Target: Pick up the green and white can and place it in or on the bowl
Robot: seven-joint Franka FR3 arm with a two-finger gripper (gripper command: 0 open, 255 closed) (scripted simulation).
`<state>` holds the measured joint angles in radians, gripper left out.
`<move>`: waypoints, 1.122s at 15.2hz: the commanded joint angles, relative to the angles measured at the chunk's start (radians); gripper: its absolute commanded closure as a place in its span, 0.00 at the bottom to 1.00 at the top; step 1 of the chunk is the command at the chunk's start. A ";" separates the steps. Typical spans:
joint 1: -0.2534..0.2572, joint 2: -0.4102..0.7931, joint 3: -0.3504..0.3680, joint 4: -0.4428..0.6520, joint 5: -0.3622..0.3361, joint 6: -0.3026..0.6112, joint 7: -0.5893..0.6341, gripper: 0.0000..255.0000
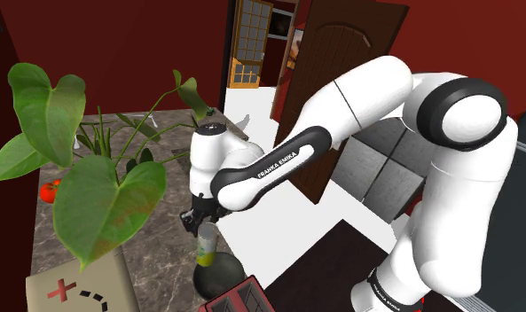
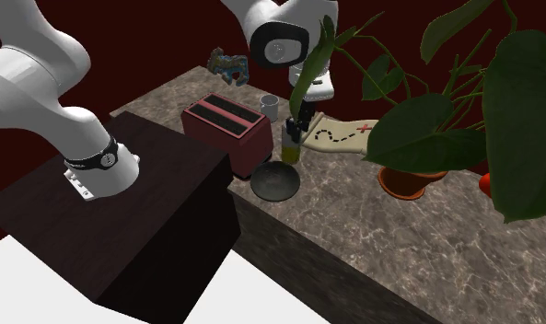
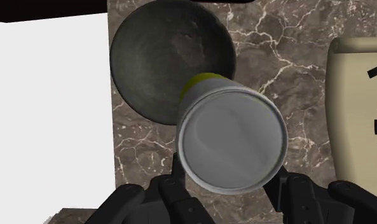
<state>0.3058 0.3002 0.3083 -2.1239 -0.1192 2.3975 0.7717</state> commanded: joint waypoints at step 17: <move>-0.014 -0.021 -0.015 -0.216 -0.019 0.198 0.004 1.00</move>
<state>0.2894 0.2659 0.2973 -2.3420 -0.1301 2.5832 0.7700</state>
